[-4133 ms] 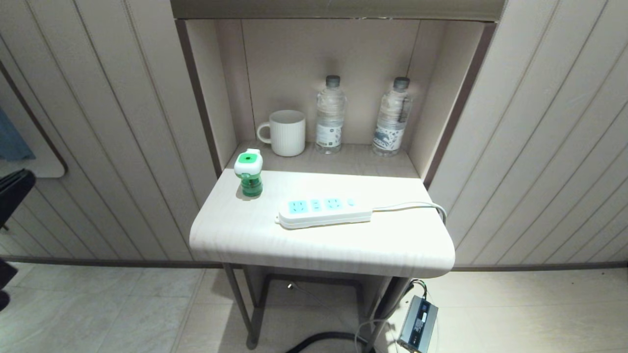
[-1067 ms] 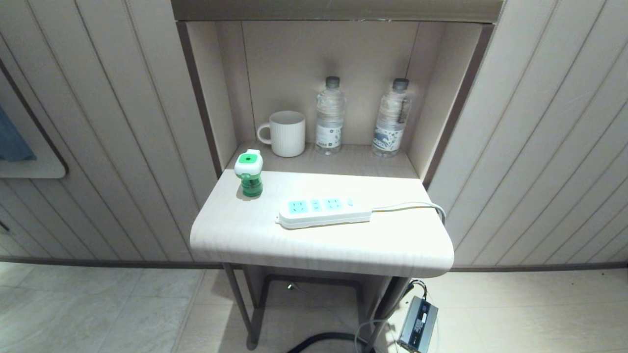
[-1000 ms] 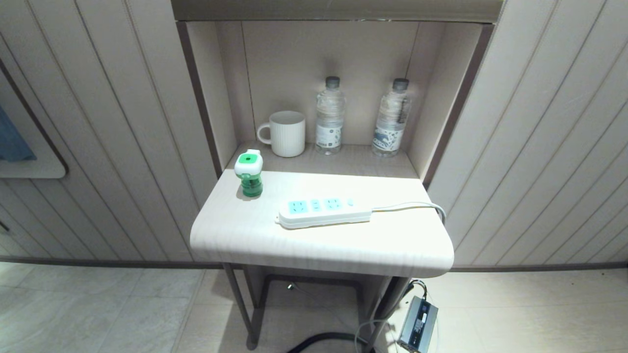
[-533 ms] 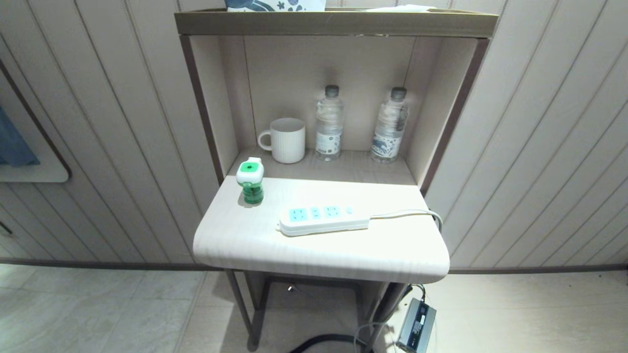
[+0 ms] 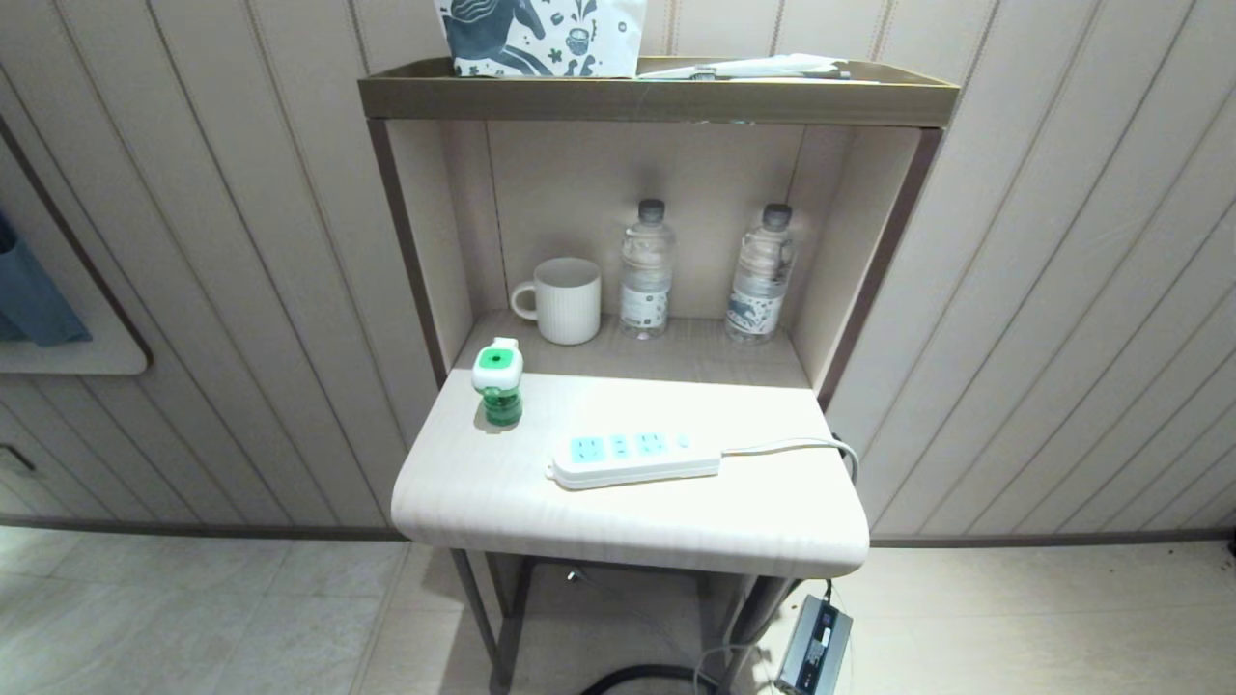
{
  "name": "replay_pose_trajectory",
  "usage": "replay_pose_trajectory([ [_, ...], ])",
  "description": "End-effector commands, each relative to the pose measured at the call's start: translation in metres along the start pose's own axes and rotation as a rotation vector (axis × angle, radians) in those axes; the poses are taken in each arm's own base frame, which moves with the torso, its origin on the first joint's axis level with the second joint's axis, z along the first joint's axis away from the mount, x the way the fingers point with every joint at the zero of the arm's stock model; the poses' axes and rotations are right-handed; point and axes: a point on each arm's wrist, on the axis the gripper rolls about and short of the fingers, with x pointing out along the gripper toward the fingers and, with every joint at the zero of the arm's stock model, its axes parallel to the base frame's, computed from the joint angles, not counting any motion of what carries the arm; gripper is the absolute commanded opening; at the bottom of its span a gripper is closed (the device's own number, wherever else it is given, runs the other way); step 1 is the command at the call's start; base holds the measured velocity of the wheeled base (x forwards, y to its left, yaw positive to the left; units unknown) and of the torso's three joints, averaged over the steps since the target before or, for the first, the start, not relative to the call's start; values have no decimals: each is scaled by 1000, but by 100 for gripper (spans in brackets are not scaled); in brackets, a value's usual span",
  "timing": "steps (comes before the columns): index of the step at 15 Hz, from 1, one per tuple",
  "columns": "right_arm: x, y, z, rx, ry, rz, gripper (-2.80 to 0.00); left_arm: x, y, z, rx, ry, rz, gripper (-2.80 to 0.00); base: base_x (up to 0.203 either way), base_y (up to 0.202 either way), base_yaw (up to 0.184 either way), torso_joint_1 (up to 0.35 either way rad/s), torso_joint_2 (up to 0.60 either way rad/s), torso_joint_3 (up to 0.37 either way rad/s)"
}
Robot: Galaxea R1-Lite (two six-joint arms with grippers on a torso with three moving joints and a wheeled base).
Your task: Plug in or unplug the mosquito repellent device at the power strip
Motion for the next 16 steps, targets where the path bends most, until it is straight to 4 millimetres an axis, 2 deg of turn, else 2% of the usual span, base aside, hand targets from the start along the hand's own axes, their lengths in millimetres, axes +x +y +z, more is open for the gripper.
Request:
replay_pose_trajectory([
  [1, 0, 0, 0, 0, 0, 0, -280, 0, 0, 0, 0, 0, 0, -280, 0, 0, 0, 0, 0, 0],
  [5, 0, 0, 0, 0, 1, 0, -280, 0, 0, 0, 3, 1, -2, -280, 24, 0, -1, 1, -1, 1],
  [11, 0, 0, 0, 0, 1, -1, -280, 0, 0, 1, -25, -3, 1, -280, 174, 0, 0, 11, 0, -2],
  [16, 0, 0, 0, 0, 0, 0, -280, 0, 0, 1, -49, -3, 9, -280, 0, 0, 0, 0, 0, 0],
])
